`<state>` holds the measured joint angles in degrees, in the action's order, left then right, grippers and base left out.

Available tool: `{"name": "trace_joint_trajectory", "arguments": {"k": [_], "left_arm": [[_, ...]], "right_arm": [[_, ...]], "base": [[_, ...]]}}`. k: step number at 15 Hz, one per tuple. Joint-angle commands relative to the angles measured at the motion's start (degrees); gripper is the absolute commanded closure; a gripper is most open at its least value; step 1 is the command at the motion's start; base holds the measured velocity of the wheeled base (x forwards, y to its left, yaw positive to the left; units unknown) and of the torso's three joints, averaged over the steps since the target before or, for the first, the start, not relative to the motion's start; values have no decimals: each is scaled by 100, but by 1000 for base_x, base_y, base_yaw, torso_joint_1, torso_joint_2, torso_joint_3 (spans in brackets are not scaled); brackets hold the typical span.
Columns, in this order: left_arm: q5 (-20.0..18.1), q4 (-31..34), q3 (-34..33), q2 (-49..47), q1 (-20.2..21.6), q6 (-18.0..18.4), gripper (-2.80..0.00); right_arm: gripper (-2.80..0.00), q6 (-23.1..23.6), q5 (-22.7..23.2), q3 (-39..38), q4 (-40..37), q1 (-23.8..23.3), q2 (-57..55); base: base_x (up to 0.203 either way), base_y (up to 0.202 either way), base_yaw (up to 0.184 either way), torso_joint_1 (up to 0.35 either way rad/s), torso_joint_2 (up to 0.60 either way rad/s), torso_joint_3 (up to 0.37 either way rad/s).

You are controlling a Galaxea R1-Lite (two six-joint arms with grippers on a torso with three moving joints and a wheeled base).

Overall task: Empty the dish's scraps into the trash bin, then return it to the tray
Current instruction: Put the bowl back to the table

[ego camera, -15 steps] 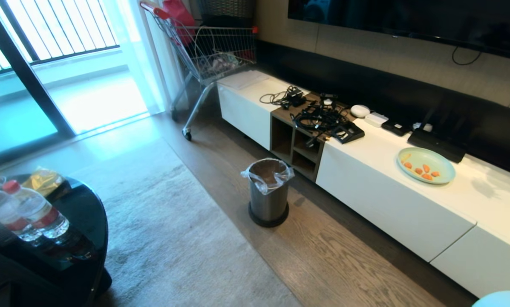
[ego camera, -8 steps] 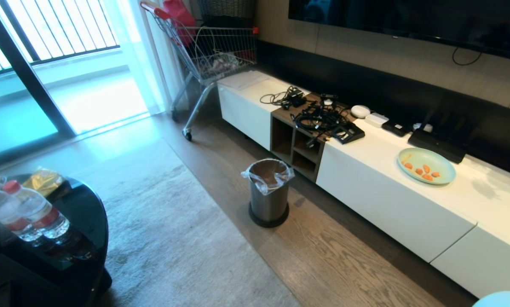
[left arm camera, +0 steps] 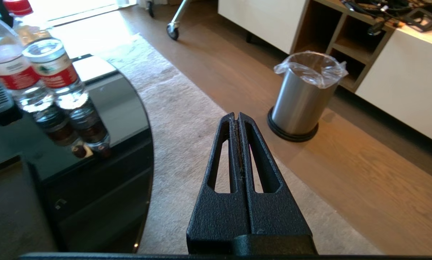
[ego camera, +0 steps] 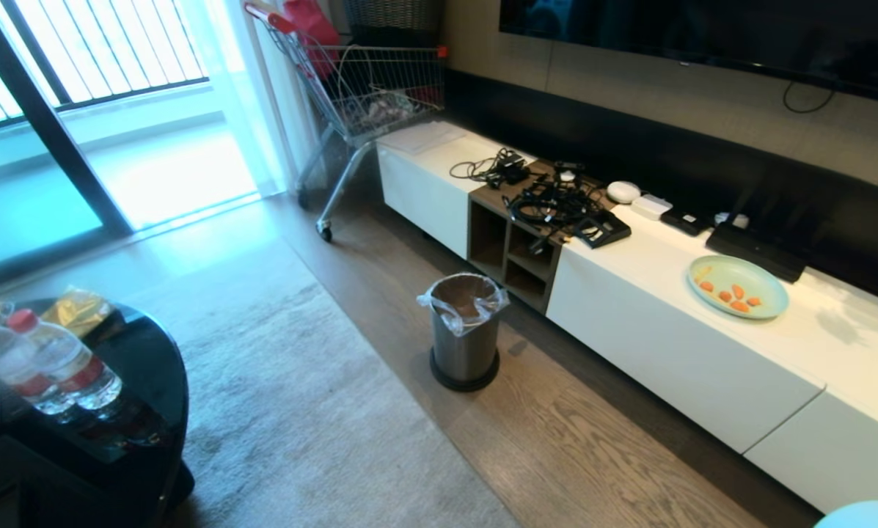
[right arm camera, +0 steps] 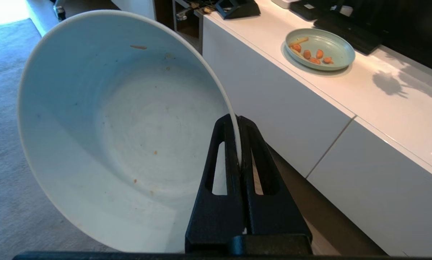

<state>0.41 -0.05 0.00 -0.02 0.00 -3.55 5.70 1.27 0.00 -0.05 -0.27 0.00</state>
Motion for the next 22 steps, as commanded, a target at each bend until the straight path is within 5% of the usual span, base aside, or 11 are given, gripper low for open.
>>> {"name": "trace_joint_trajectory", "arguments": {"k": [1,22], "left_arm": [[2,-4,0,2,0,-8,0],[2,-4,0,2,0,-14,0]], "right_arm": [[0,-57,5,0,4,0,-9],[0,-174,-4,0,14,0,-9]], "base": [[-9,-2,92,2,1,1],[0,-8,166,2,3,2]]}}
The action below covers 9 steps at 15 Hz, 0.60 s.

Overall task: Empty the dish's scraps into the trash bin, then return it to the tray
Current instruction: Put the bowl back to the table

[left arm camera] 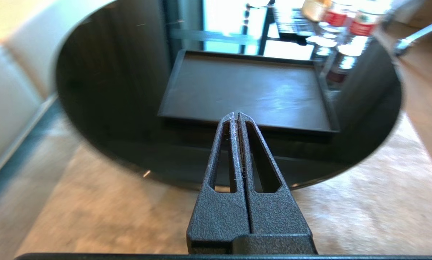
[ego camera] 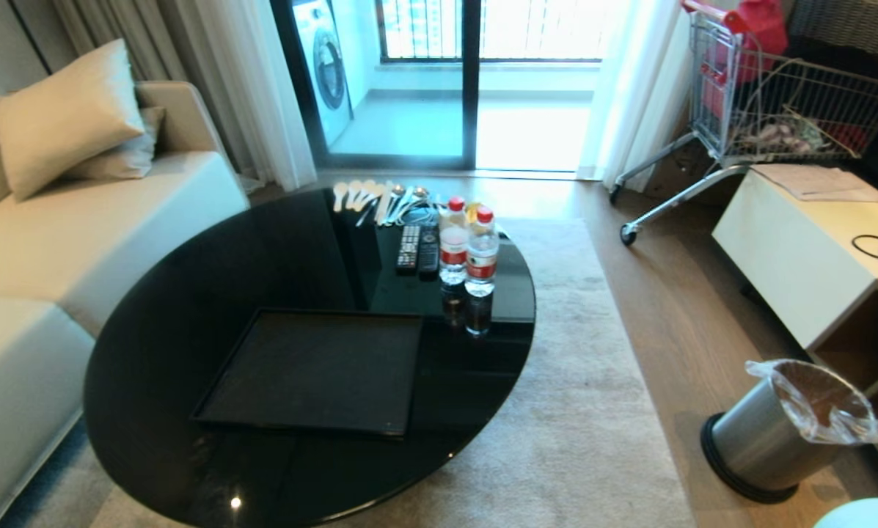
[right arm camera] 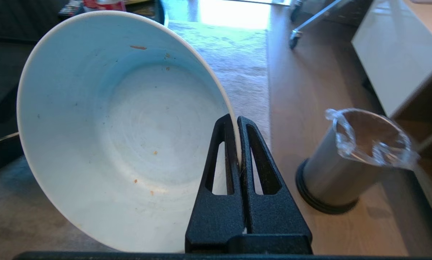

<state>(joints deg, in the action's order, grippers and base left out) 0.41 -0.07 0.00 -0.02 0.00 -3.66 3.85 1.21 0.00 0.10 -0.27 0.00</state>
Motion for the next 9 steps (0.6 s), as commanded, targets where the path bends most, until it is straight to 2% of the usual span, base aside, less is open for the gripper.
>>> {"name": "trace_joint_trajectory", "arguments": {"k": [1,6,9], "left_arm": [[2,-1,0,2,0,-3,0],[2,-1,0,2,0,-3,0],[2,-1,0,2,0,5,0]], "right_arm": [[0,2,2,0,-1,0,-9],[0,10,2,0,-10,0,-9],[0,10,2,0,-10,0,-9]], "base": [[-2,-9,168,2,7,2],[-1,-10,159,3,2,3],[0,-2,32,1,2,1]]}}
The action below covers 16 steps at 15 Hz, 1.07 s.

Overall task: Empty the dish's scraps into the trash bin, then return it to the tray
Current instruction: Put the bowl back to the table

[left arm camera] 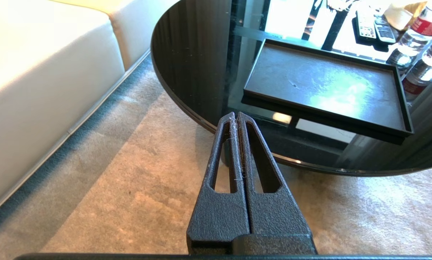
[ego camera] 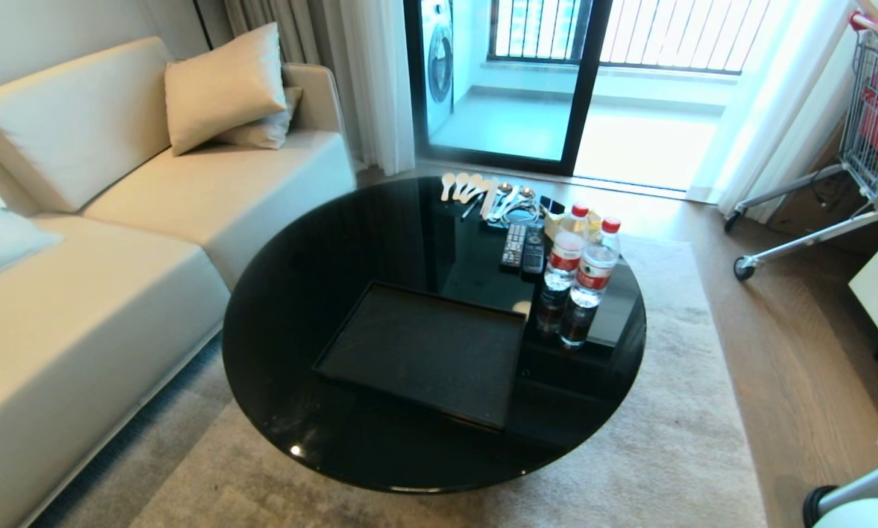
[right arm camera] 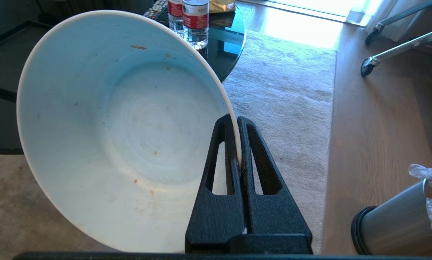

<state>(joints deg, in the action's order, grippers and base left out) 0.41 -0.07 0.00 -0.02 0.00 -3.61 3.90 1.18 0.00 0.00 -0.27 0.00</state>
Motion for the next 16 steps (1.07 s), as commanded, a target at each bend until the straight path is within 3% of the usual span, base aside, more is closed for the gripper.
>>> {"name": "trace_joint_trajectory", "arguments": {"k": [1,16], "left_arm": [[2,-1,0,2,0,1,0],[2,-1,0,2,0,1,0]], "right_arm": [[0,5,5,0,0,0,-9],[0,5,5,0,0,0,-9]], "base": [[0,0,0,0,0,0],[8,0,0,0,0,0]]}}
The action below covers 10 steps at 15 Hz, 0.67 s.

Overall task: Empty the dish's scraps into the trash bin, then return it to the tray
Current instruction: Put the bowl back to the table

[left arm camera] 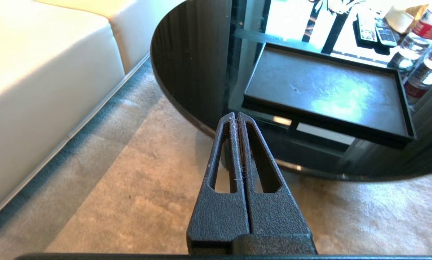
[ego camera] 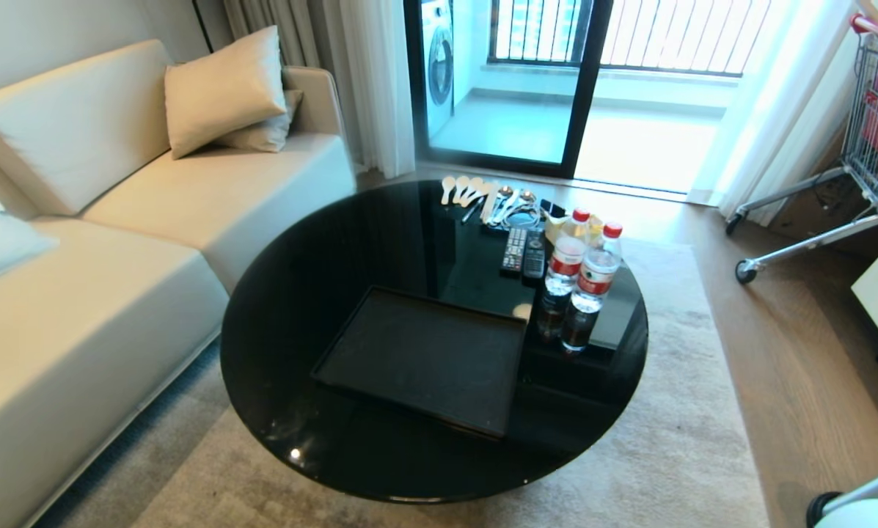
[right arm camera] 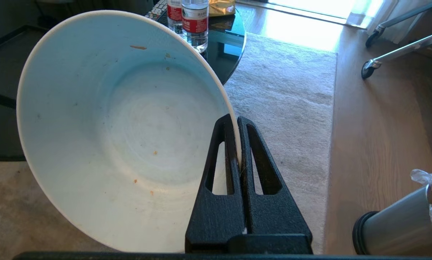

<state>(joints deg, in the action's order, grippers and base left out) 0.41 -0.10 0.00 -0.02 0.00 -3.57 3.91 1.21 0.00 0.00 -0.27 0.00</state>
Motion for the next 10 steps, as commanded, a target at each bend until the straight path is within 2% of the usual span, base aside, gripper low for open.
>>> {"name": "trace_joint_trajectory", "arguments": {"k": [1,6,10], "left_arm": [[2,1,0,2,0,-3,0],[2,1,0,2,0,-3,0],[2,1,0,2,0,-3,0]], "right_arm": [[0,5,2,0,0,0,-9],[0,5,2,0,0,0,-9],[0,22,2,0,0,0,-7]], "base": [[187,0,-1,4,1,1],[182,0,0,2,3,1],[24,0,0,3,0,0]]}}
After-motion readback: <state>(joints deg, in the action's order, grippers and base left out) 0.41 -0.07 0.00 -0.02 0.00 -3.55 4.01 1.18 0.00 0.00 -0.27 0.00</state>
